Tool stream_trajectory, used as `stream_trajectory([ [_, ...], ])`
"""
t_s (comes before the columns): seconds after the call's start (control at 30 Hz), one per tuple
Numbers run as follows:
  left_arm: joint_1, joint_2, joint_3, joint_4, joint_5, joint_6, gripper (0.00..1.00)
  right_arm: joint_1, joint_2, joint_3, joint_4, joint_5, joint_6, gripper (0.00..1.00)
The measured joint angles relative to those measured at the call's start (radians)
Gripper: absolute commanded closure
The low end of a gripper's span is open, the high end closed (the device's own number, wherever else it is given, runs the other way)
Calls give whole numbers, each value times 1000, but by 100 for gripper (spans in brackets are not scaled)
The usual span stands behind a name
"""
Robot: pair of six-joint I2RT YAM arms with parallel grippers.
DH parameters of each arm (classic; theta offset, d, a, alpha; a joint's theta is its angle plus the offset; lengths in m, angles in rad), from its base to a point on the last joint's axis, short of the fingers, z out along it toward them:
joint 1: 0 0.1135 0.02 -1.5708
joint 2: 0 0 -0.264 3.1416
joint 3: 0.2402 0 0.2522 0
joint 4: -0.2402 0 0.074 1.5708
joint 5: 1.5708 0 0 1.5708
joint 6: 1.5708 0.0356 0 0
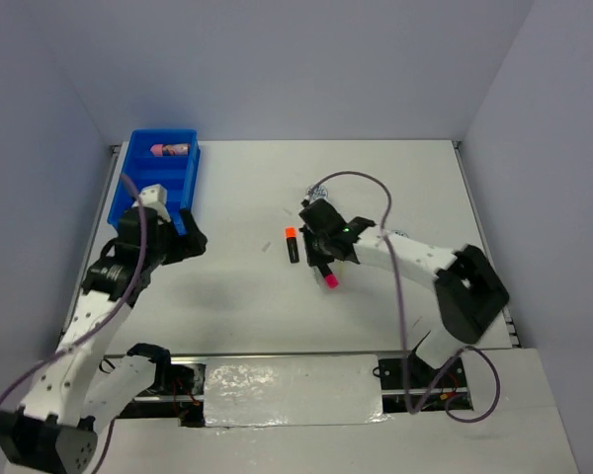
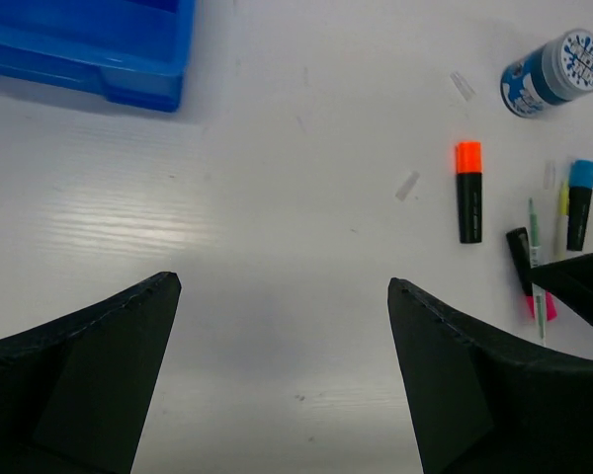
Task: Sort the stationery into containers
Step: Pick up the pen from the center of the board, then close the pen cap on the pen.
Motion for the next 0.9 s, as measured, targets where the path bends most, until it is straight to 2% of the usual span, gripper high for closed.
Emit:
stream_trajectory([
  [0.07, -58, 95, -2, 48, 13, -35, 1, 3, -146, -43, -2, -8, 11, 100],
  [0.17, -204, 280, 10, 109, -10, -79, 1, 5, -373, -68, 1, -14, 19, 100],
  [0.3, -333, 562, 109, 145, -11, -96, 3, 6, -594, -75, -10, 5, 19, 100],
  [0.47, -345, 869, 340, 170, -2, -27, 11, 6, -760, -150, -72, 39, 20, 100],
  [0.6, -344, 1014, 482, 163, 4, 43, 28, 6, -849, -198, -138, 41, 19, 100],
  [0.67, -344, 1052, 518, 155, 10, 72, 33, 6, -876, -206, -154, 40, 19, 100],
  [0.9, -344, 1100, 541, 112, 46, 125, 39, 6, -894, -220, -162, 34, 14, 100],
])
